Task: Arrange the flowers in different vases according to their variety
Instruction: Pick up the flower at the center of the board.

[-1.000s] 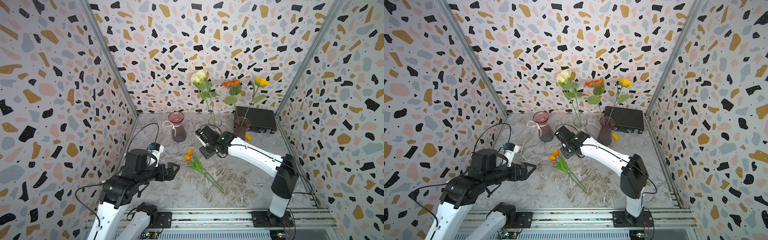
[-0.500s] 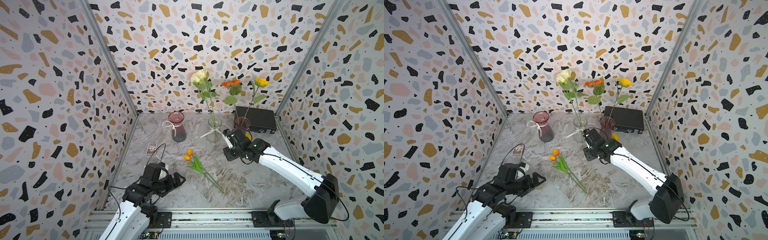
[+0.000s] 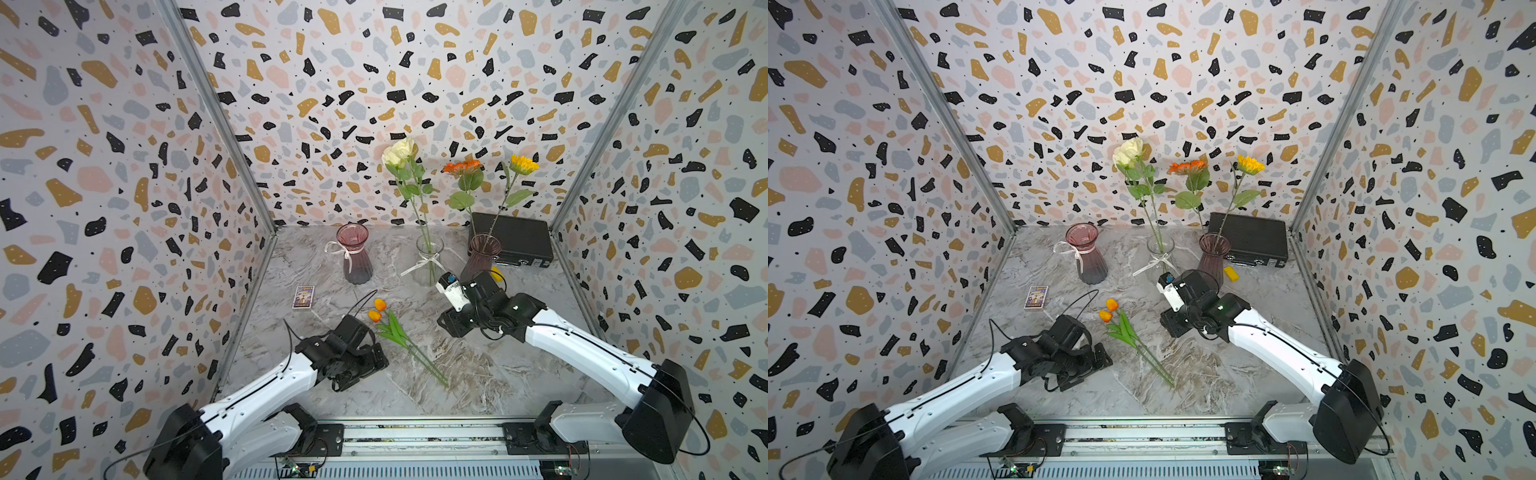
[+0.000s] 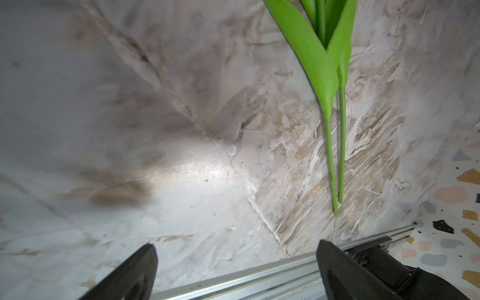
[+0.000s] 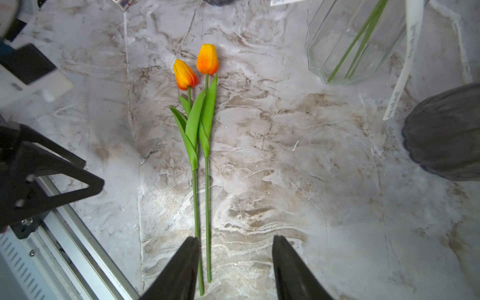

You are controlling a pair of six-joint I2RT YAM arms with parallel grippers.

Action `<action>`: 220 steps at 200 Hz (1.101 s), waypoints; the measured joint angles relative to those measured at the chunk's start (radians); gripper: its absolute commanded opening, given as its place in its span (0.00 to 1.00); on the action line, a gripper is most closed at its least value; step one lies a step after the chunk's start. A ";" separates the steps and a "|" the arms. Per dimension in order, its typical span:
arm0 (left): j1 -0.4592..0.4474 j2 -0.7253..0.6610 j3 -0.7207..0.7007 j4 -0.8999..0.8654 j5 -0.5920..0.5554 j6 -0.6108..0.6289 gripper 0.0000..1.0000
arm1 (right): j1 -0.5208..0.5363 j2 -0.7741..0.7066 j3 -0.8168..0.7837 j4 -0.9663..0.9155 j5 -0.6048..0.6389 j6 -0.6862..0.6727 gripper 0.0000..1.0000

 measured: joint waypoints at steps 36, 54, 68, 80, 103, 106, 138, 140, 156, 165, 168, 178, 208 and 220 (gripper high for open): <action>-0.064 0.062 0.001 0.066 -0.094 -0.111 1.00 | 0.000 -0.012 -0.001 0.002 0.022 -0.021 0.47; -0.072 0.078 0.001 0.085 -0.144 -0.169 1.00 | 0.000 -0.021 -0.008 0.001 0.029 -0.026 0.45; -0.075 0.088 0.004 0.084 -0.184 -0.206 1.00 | 0.000 -0.030 -0.013 -0.003 0.024 -0.026 0.43; -0.075 0.086 0.013 0.076 -0.221 -0.230 1.00 | 0.000 -0.025 -0.013 -0.006 0.009 -0.027 0.41; -0.075 0.050 0.035 0.058 -0.286 -0.252 1.00 | 0.000 0.045 -0.003 -0.021 -0.029 -0.024 0.39; -0.075 0.042 0.037 0.057 -0.294 -0.253 1.00 | 0.000 0.062 0.000 -0.023 -0.034 -0.024 0.39; -0.075 -0.029 0.047 0.027 -0.357 -0.268 1.00 | 0.045 0.284 0.070 -0.079 -0.032 -0.024 0.38; -0.076 -0.032 0.047 0.025 -0.360 -0.268 1.00 | 0.050 0.299 0.078 -0.085 -0.029 -0.026 0.38; -0.075 -0.050 0.047 0.013 -0.375 -0.266 1.00 | 0.099 0.403 0.145 -0.116 -0.012 -0.033 0.38; -0.075 -0.060 0.047 0.010 -0.380 -0.260 1.00 | 0.122 0.445 0.177 -0.127 -0.005 -0.037 0.38; -0.076 -0.062 0.046 0.009 -0.381 -0.257 1.00 | 0.130 0.459 0.188 -0.130 -0.002 -0.037 0.38; -0.076 -0.072 0.046 0.008 -0.386 -0.244 1.00 | 0.150 0.490 0.213 -0.138 0.004 -0.039 0.38; -0.076 -0.109 0.033 0.005 -0.396 -0.208 1.00 | 0.169 0.537 0.251 -0.150 0.021 -0.039 0.38; -0.076 -0.122 0.029 -0.002 -0.399 -0.196 1.00 | 0.169 0.554 0.256 -0.153 0.028 -0.035 0.38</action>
